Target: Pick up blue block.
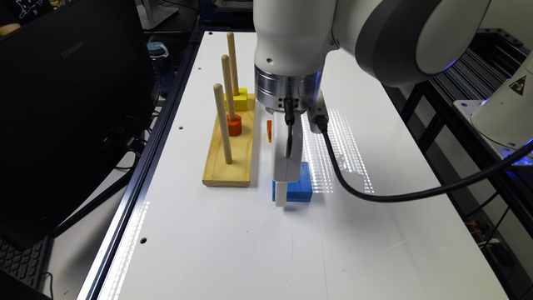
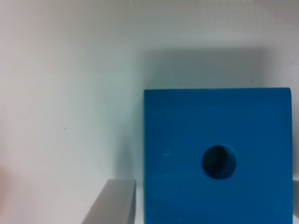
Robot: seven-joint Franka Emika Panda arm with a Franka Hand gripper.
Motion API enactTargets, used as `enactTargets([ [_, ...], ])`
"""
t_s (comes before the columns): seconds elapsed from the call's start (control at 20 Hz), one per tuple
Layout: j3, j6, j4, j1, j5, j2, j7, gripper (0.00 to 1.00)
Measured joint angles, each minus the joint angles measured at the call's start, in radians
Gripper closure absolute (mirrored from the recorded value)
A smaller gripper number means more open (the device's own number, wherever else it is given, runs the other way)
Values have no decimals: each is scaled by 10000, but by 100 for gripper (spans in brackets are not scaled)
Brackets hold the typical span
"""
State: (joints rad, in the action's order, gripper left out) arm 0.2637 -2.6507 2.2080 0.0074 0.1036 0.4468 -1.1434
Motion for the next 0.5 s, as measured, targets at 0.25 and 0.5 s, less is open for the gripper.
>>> enactTargets([
  [0.25, -85, -130, -62, 93, 289, 227, -289, 0],
  [0.5, -129, -133, -65, 151, 400, 229, -420, 0],
])
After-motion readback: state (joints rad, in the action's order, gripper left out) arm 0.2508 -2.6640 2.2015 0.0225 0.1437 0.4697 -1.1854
